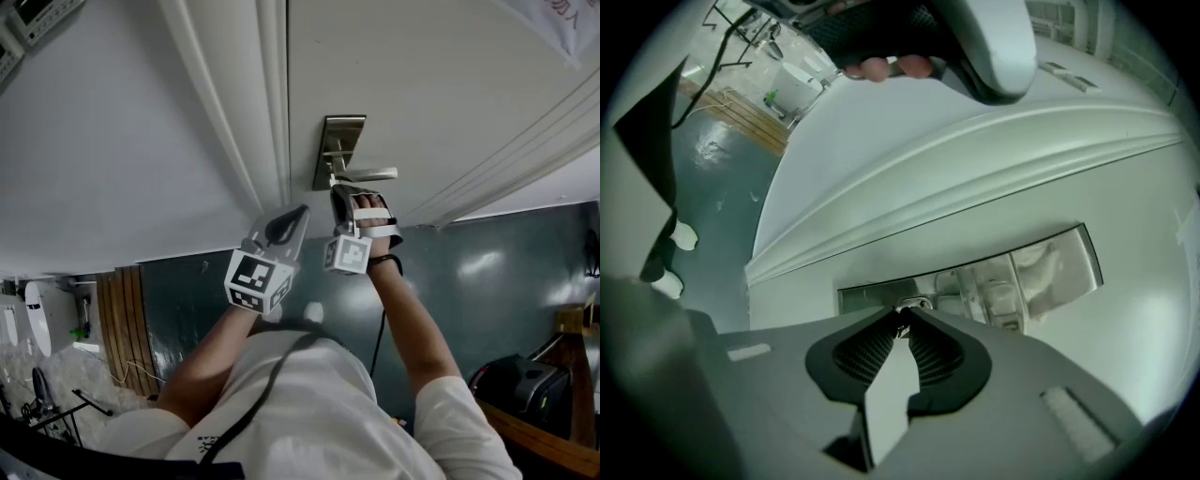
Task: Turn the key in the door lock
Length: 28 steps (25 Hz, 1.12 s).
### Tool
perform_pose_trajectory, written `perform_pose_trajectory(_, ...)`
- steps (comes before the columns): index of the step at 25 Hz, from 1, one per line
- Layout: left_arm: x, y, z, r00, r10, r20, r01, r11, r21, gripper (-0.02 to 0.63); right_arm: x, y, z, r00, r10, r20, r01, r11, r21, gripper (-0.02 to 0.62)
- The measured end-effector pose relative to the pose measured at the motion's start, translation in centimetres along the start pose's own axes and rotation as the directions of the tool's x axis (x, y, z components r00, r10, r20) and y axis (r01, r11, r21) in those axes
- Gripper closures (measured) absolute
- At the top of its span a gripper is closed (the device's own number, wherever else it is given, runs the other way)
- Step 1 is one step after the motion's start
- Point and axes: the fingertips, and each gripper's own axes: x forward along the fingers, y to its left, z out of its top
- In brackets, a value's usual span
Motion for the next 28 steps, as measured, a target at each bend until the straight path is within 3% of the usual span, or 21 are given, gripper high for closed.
perform_pose_trajectory(5,-0.3,-0.3,-0.1,1.000,-0.001,0.001,0.001,1.000,0.002,0.600,0.1,0.2,-0.3,0.999,0.011,-0.040,-0.013,0.999,-0.043,0.540)
perform_pose_trajectory(10,-0.7,-0.2,0.0,1.000,0.004,0.001,-0.004,1.000,0.008,0.600,0.8,1.4,-0.6,0.999,0.028,-0.029,-0.026,0.996,0.087,0.534)
perform_pose_trajectory(14,-1.2,0.1,0.1,1.000,0.010,0.001,-0.010,1.000,0.011,0.600,0.1,-0.2,-0.1,1.000,-0.007,-0.027,0.010,0.994,0.109,0.509)
perform_pose_trajectory(18,-1.5,0.4,0.1,1.000,0.015,0.003,-0.015,1.000,0.010,0.600,0.6,1.4,-0.9,0.999,0.038,-0.036,-0.032,0.986,0.166,0.491)
perform_pose_trajectory(21,-1.6,0.4,0.1,1.000,0.012,0.004,-0.012,1.000,0.009,0.600,-0.1,0.5,-0.8,0.999,0.027,-0.043,-0.017,0.977,0.211,0.486)
perform_pose_trajectory(28,-1.8,0.5,0.2,1.000,0.001,0.005,-0.001,1.000,0.005,0.600,-2.1,-0.8,-0.1,1.000,-0.005,-0.009,0.008,0.920,0.392,0.486)
